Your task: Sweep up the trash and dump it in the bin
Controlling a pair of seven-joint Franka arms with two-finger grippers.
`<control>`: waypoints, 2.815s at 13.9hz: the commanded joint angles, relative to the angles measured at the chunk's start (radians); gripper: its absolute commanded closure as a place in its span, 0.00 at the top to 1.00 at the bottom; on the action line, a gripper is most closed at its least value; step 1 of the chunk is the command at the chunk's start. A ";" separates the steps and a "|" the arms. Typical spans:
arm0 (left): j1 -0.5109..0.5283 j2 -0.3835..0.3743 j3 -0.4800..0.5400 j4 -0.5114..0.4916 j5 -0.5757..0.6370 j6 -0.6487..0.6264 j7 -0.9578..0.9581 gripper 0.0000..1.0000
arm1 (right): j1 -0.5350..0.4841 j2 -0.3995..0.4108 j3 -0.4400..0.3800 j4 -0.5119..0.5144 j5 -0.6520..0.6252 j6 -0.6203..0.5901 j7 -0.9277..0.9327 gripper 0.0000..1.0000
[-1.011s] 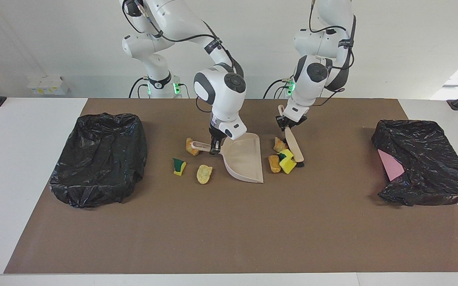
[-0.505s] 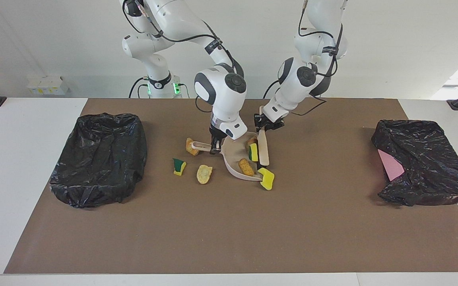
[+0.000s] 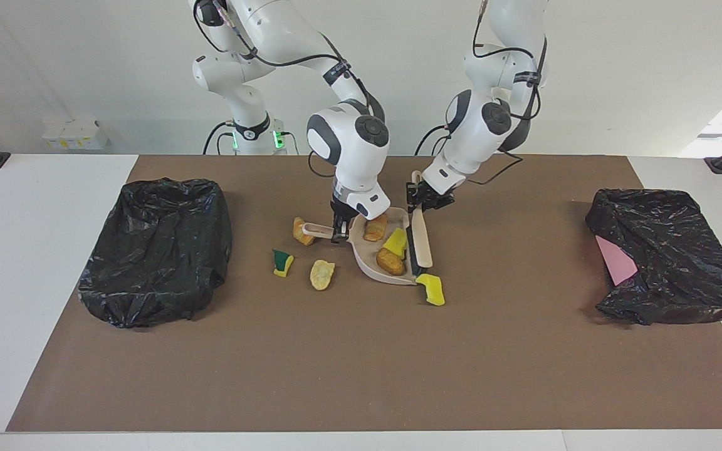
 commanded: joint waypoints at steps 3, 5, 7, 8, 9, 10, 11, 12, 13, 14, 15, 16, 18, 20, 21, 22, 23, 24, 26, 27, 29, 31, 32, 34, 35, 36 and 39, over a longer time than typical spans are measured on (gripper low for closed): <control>0.105 0.079 -0.003 0.106 0.198 -0.055 0.025 0.00 | -0.001 -0.016 0.006 -0.025 -0.021 -0.004 -0.024 0.00; 0.155 0.116 -0.003 0.126 0.255 -0.057 0.096 0.00 | -0.001 -0.016 0.006 -0.025 -0.021 -0.005 -0.023 0.00; 0.205 0.136 -0.003 0.170 0.266 -0.099 0.167 0.00 | -0.001 -0.018 0.004 -0.031 -0.019 -0.004 -0.023 0.00; 0.215 0.157 -0.003 0.228 0.307 -0.162 0.175 0.00 | -0.001 -0.019 0.006 -0.032 -0.019 -0.005 -0.017 0.00; 0.223 0.188 -0.003 0.300 0.348 -0.219 0.174 0.00 | -0.001 -0.019 0.006 -0.035 -0.019 -0.004 -0.015 0.00; 0.228 0.214 -0.002 0.354 0.359 -0.254 0.174 0.00 | -0.001 -0.021 0.006 -0.037 -0.019 -0.004 -0.015 0.00; 0.248 0.231 -0.002 0.379 0.362 -0.255 0.175 0.00 | -0.001 -0.021 0.004 -0.037 -0.019 -0.004 -0.015 0.00; 0.257 0.237 -0.002 0.385 0.388 -0.242 0.177 0.00 | -0.001 -0.021 0.006 -0.037 -0.019 -0.004 -0.015 0.00; 0.265 0.259 -0.002 0.398 0.430 -0.241 0.178 0.00 | -0.001 -0.021 0.006 -0.037 -0.019 -0.004 -0.014 0.00; 0.271 0.294 -0.002 0.419 0.444 -0.233 0.180 0.00 | -0.001 -0.021 0.006 -0.038 -0.019 -0.004 -0.014 0.00; 0.272 0.325 -0.002 0.440 0.444 -0.207 0.181 0.00 | -0.001 -0.021 0.006 -0.038 -0.019 -0.004 -0.015 0.00; 0.272 0.352 -0.002 0.459 0.445 -0.198 0.206 0.00 | -0.001 -0.021 0.006 -0.038 -0.018 -0.005 -0.014 0.00; 0.272 0.395 -0.003 0.465 0.462 -0.144 0.300 0.00 | -0.003 -0.027 0.006 -0.055 -0.009 -0.007 0.005 0.00; 0.266 0.392 -0.005 0.459 0.464 -0.185 0.341 0.00 | -0.001 -0.036 0.006 -0.066 -0.007 -0.016 0.055 0.00; 0.260 0.386 -0.005 0.458 0.461 -0.213 0.379 0.00 | -0.001 -0.038 0.007 -0.067 -0.007 -0.021 0.075 0.00; 0.255 0.376 -0.005 0.447 0.461 -0.237 0.405 0.00 | -0.001 -0.038 0.007 -0.068 -0.007 -0.024 0.091 0.00; 0.252 0.356 -0.006 0.441 0.461 -0.283 0.446 0.00 | -0.001 -0.039 0.009 -0.069 -0.006 -0.025 0.104 0.00; 0.252 0.342 -0.006 0.435 0.461 -0.326 0.494 0.00 | -0.001 -0.041 0.009 -0.069 -0.006 -0.030 0.112 0.00; 0.249 0.288 -0.012 0.387 0.461 -0.395 0.557 0.00 | -0.001 -0.041 0.009 -0.069 -0.006 -0.031 0.112 0.00; 0.228 0.264 -0.016 0.352 0.459 -0.406 0.563 0.00 | -0.001 -0.041 0.009 -0.069 -0.006 -0.031 0.112 0.00; 0.174 0.221 -0.019 0.280 0.445 -0.408 0.553 0.00 | 0.004 -0.041 0.009 -0.069 -0.004 -0.036 0.112 0.00; 0.107 0.172 -0.019 0.202 0.355 -0.403 0.549 0.00 | 0.005 -0.041 0.009 -0.069 -0.004 -0.036 0.112 0.00; 0.081 0.164 -0.019 0.191 0.317 -0.400 0.534 0.00 | 0.005 -0.041 0.009 -0.069 -0.004 -0.036 0.112 0.00; 0.006 0.159 -0.019 0.191 0.290 -0.388 0.406 0.00 | 0.005 -0.041 0.009 -0.069 -0.004 -0.037 0.112 0.00; -0.013 0.159 -0.019 0.192 0.284 -0.376 0.341 0.00 | 0.005 -0.041 0.009 -0.069 -0.004 -0.041 0.112 0.00; -0.007 0.161 -0.017 0.194 0.280 -0.359 0.312 0.00 | 0.005 -0.041 0.009 -0.069 -0.004 -0.042 0.112 0.00; 0.066 0.156 -0.011 0.209 0.277 -0.344 0.263 0.00 | 0.004 -0.041 0.009 -0.066 -0.006 -0.039 0.099 0.00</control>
